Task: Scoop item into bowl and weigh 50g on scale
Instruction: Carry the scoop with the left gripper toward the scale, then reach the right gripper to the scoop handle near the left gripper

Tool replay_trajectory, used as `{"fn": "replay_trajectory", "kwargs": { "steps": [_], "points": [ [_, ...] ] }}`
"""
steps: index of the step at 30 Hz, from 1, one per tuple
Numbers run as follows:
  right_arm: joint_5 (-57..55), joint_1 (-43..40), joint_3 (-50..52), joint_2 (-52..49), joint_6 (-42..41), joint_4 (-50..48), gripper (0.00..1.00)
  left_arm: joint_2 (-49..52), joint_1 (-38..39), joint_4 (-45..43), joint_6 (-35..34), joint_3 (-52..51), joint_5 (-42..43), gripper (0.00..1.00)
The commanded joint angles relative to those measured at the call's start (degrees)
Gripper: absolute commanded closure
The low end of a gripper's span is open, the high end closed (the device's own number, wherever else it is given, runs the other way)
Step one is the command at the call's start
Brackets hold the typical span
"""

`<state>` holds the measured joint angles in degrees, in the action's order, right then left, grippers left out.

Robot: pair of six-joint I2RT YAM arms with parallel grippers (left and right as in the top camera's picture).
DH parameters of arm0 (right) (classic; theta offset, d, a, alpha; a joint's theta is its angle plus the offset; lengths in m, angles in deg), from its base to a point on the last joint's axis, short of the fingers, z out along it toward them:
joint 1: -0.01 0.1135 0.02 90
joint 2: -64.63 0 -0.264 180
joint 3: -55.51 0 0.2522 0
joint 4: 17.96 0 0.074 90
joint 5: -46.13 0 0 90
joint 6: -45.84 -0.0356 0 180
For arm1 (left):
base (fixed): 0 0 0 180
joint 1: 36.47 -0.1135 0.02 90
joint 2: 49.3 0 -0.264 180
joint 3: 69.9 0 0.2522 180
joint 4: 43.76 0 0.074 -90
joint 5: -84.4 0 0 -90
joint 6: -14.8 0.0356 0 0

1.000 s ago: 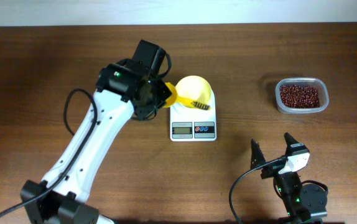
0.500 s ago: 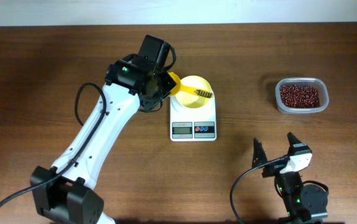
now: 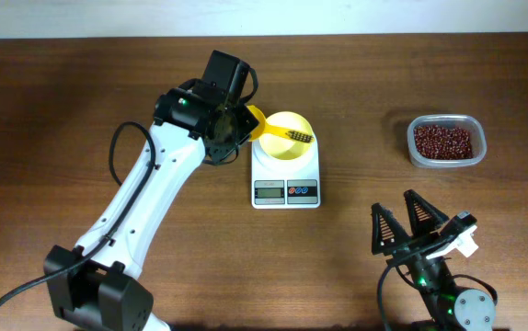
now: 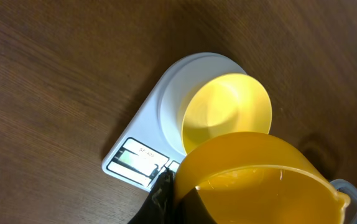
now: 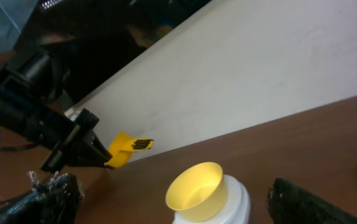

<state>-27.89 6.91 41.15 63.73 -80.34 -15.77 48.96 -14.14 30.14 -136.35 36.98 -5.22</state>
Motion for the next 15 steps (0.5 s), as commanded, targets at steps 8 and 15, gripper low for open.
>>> {"fn": "replay_trajectory", "kwargs": {
  "steps": [8, 15],
  "points": [
    [-1.25, -0.20, 0.28, 0.37, -0.39, -2.36, 0.01, 0.24, -0.37, 0.09, -0.55, 0.96, -0.22, 1.00],
    [-5.09, -0.20, -3.39, -2.93, 1.88, -0.76, 0.01, 0.24, -0.37, -0.15, -0.57, 0.96, -0.44, 1.00]
  ]
}}
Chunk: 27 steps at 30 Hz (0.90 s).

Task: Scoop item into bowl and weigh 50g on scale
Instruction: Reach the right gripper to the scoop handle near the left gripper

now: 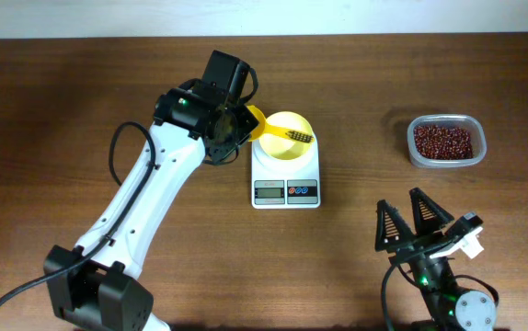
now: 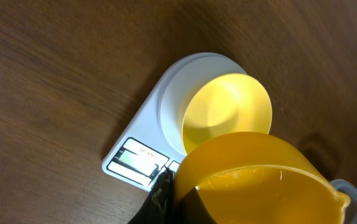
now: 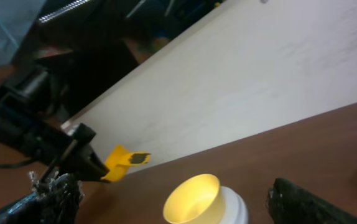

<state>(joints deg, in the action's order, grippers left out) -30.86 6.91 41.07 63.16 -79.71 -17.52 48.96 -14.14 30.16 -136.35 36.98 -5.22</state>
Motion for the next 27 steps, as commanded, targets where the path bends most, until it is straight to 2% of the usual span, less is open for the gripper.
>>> {"fn": "replay_trajectory", "kwargs": {
  "steps": [1, 7, 11, 17, 21, 24, 27],
  "points": [
    [-2.14, -0.20, -4.61, -3.96, 1.27, 1.66, 0.01, 0.24, -0.37, -0.26, -0.57, 0.96, -0.44, 1.00],
    [-1.25, -0.17, -16.35, -20.09, 0.98, 8.52, 0.01, 0.24, -1.55, -0.11, -0.52, 0.96, -0.39, 1.00],
    [6.54, -0.17, -24.68, -30.21, 0.98, 12.76, 0.01, 0.24, -4.52, 1.18, -0.55, 0.96, 1.46, 1.00],
    [23.06, -0.17, -27.89, -40.48, 1.01, 9.46, 0.01, 0.24, -8.26, 4.50, -0.55, 0.96, 4.98, 1.00],
    [26.93, -0.17, -27.89, -44.70, 0.57, 8.39, 0.01, 0.24, -8.24, 4.52, -0.46, 0.96, 6.95, 1.00],
    [27.80, -0.17, -27.89, -48.87, -0.22, 4.11, 0.05, 0.24, -8.24, 4.61, 4.24, 0.96, 7.50, 1.00],
    [31.50, -0.17, -27.89, -53.11, -4.66, -1.01, 0.10, 0.24, -8.24, 4.59, 10.34, 0.96, 10.73, 1.00]
  ]
}}
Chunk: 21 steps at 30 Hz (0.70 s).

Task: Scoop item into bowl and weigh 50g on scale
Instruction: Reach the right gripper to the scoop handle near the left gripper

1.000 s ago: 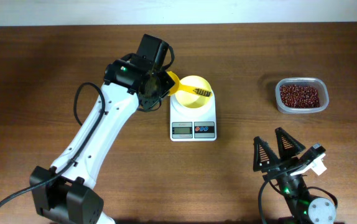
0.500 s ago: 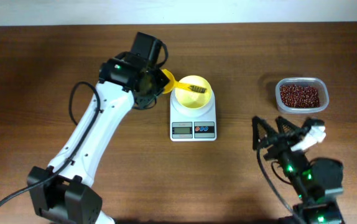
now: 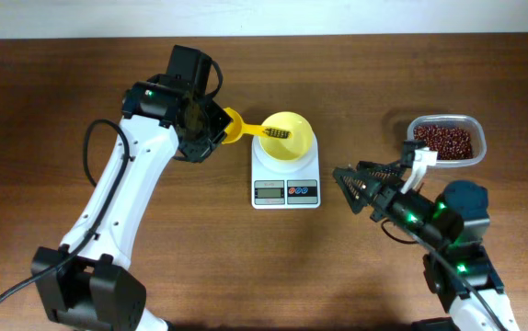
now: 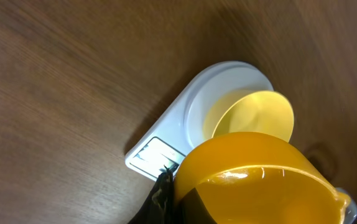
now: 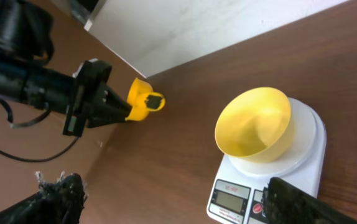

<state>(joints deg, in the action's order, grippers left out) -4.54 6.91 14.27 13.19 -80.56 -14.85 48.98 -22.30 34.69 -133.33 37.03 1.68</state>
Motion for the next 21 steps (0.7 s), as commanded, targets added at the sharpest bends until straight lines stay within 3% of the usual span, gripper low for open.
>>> {"fn": "replay_trajectory", "kwargs": {
  "steps": [1, 5, 8, 13, 21],
  "points": [
    [7.10, -0.15, -1.09, -4.35, -3.82, -5.35, 0.11, 0.22, -0.09, 0.07, 8.94, 0.92, 5.03, 1.00],
    [14.36, -0.15, -1.09, -10.27, -6.14, -11.67, 0.20, 0.22, -0.09, 0.07, 16.83, 0.92, 7.39, 1.00],
    [16.41, 1.46, -1.09, -13.68, -7.23, -14.95, 0.21, 0.22, -0.07, 0.04, 22.23, 0.90, 9.79, 1.00],
    [13.94, 8.35, -1.09, -16.28, -7.61, -22.58, 0.21, 0.22, 0.85, -0.28, 22.21, 0.90, 9.90, 1.00],
    [3.21, 13.07, -1.09, -16.44, -7.61, -23.15, 0.27, 0.24, 3.91, -1.22, 22.18, 0.90, 9.88, 1.00]
  ]
}}
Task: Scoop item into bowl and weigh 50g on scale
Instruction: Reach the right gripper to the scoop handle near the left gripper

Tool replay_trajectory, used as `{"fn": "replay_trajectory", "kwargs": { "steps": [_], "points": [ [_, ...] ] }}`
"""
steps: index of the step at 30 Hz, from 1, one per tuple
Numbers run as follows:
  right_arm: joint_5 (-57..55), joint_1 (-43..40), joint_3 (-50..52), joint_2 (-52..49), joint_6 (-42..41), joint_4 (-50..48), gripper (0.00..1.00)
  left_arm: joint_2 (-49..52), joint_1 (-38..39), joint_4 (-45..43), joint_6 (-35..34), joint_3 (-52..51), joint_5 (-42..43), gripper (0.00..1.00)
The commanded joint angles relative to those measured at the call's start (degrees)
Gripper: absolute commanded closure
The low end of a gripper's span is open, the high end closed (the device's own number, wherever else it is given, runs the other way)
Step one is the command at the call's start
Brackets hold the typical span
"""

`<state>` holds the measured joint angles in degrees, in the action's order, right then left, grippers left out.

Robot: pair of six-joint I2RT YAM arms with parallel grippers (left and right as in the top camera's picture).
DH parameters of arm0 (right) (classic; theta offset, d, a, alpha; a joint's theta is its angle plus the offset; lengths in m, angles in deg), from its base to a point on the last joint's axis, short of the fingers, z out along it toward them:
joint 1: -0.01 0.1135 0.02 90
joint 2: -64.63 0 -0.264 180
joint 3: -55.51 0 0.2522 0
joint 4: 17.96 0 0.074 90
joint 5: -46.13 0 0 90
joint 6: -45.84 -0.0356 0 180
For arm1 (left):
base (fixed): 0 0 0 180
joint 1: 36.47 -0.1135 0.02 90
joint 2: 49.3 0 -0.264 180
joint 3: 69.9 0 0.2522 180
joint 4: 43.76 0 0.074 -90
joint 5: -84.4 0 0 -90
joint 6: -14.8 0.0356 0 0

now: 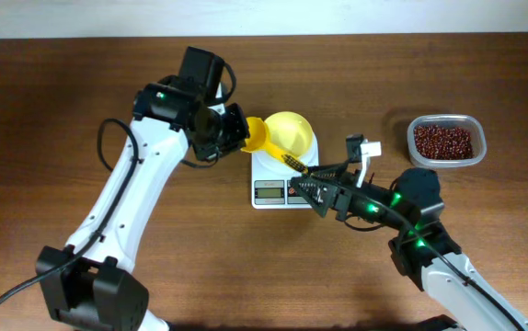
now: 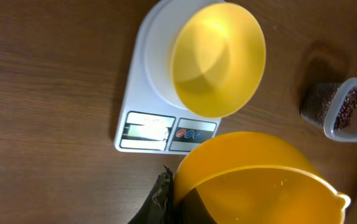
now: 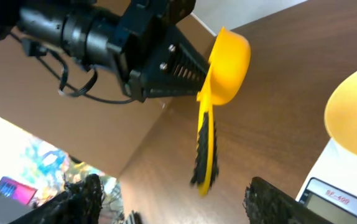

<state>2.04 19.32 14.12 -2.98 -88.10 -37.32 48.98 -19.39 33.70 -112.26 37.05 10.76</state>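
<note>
My left gripper (image 1: 242, 135) is shut on the cup of a yellow scoop (image 1: 258, 136), left of the yellow bowl (image 1: 292, 131) on the white scale (image 1: 285, 180). The scoop's handle (image 1: 293, 163) slants to the front right, over the scale. My right gripper (image 1: 313, 188) is open at the handle's tip. In the right wrist view the handle (image 3: 206, 149) hangs just ahead of the open right gripper (image 3: 178, 202). In the left wrist view the scoop (image 2: 253, 180) and the bowl (image 2: 219, 56) look empty; one left finger (image 2: 162, 198) shows beside the cup.
A clear tub of red beans (image 1: 445, 141) stands at the right, also the tub (image 2: 351, 109) in the left wrist view. The scale's display (image 2: 146, 129) faces the table's front. Brown wooden table (image 1: 80, 83) all around.
The scoop has turned: its handle lay over the bowl and now slants front right over the scale. My right gripper, still open, has moved left from beside the scale to the handle's tip.
First my left gripper held the scoop beside the bowl while my right gripper stood open at the table's front edge. Then the right arm was reaching out to the right of the scale. Now it sits at the scoop's handle, which has swung toward it.
</note>
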Motion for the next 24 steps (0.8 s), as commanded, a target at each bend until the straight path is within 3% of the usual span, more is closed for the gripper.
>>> {"fn": "replay_trajectory", "kwargs": {
  "steps": [1, 4, 24],
  "points": [
    [-3.41, 0.66, -0.94, -0.26, -0.07, -0.90, 0.30, 0.24, 1.33, -0.24, 1.11, 0.87, 0.81, 1.00],
    [-6.12, 0.66, -0.94, -0.26, -0.07, -1.01, 0.38, 0.24, 2.08, -0.24, 0.81, 0.87, 0.81, 1.00],
    [-9.09, 0.66, -0.94, -0.26, -4.83, -1.84, 0.55, 0.24, 6.19, -4.55, -1.09, 0.81, 0.20, 1.00]
  ]
}}
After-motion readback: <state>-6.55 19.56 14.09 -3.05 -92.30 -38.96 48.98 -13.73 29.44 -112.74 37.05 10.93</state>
